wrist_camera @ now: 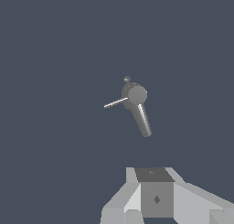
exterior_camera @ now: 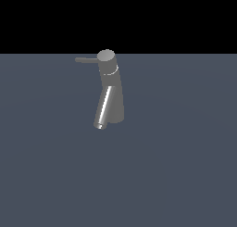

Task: Turn on the faucet by rotating a designated handle.

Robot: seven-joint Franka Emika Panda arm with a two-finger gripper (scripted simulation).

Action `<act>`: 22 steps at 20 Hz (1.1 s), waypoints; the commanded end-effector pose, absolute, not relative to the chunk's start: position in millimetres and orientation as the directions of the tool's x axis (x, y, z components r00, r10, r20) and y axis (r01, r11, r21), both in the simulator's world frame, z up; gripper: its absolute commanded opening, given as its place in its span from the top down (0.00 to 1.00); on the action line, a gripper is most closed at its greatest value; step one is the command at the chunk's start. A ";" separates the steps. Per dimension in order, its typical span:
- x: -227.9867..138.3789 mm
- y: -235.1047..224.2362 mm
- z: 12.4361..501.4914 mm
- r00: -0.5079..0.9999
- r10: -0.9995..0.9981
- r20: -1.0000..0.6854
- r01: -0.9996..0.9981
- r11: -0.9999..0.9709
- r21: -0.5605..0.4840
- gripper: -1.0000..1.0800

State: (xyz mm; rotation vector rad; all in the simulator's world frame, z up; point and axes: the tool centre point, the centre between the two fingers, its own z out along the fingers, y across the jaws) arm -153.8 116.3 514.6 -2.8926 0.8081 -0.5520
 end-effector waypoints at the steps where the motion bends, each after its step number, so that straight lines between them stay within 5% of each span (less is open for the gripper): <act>1: -140.9 126.0 511.1 0.753 -0.570 0.330 -0.529 -0.822 -0.211 1.00; 22: -23.2 158.0 423.7 0.303 -0.920 0.249 -0.796 -0.388 -0.465 1.00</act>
